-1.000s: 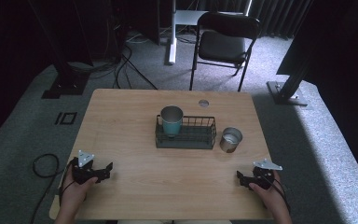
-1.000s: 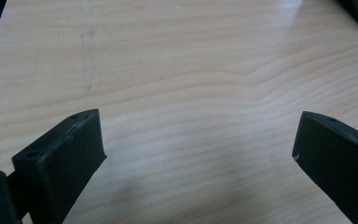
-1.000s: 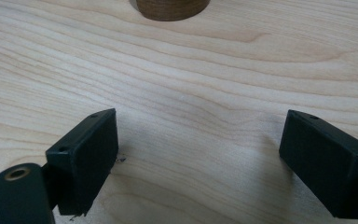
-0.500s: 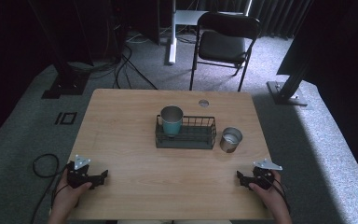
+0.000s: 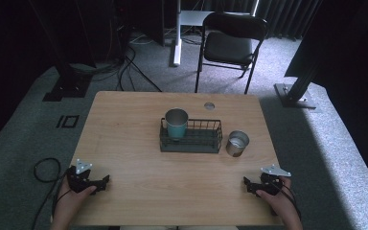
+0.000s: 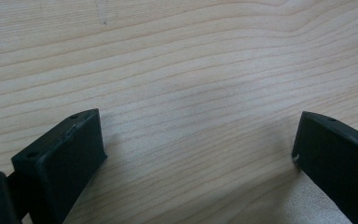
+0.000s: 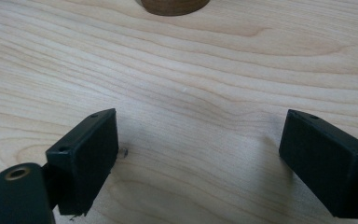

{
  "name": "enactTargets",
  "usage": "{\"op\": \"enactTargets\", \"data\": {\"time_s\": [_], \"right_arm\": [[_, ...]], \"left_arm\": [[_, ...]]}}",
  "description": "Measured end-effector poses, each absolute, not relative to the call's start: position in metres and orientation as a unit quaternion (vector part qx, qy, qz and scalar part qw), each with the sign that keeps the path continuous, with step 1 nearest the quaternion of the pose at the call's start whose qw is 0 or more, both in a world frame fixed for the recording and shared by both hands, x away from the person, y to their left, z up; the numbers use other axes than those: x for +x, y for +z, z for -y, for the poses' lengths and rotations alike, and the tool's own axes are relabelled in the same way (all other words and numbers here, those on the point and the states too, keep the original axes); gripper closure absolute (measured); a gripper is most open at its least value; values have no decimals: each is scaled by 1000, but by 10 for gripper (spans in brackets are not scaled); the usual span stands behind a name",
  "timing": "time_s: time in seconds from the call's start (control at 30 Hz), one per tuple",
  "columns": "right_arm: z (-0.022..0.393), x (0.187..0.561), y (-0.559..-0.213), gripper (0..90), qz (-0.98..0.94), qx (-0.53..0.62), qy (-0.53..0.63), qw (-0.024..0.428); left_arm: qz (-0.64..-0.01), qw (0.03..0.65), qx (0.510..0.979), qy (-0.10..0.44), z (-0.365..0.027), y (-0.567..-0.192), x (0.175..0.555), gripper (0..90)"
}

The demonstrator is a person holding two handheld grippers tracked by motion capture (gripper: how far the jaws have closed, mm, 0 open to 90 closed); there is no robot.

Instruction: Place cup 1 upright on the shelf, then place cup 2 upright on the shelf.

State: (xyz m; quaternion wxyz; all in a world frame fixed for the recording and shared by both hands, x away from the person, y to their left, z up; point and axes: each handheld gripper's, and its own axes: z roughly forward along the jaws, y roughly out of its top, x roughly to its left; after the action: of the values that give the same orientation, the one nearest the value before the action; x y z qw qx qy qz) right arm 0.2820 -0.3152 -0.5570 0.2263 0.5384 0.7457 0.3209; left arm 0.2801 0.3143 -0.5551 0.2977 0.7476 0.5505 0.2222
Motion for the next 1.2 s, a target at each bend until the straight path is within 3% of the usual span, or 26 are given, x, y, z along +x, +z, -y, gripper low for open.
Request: {"op": "enactTargets", "data": {"time_s": [1.2], "right_arm": [[312,279,-556,132,-748,535,319,228]], "left_arm": [[-550,298,748,222,-314,-555,280,27]]}}
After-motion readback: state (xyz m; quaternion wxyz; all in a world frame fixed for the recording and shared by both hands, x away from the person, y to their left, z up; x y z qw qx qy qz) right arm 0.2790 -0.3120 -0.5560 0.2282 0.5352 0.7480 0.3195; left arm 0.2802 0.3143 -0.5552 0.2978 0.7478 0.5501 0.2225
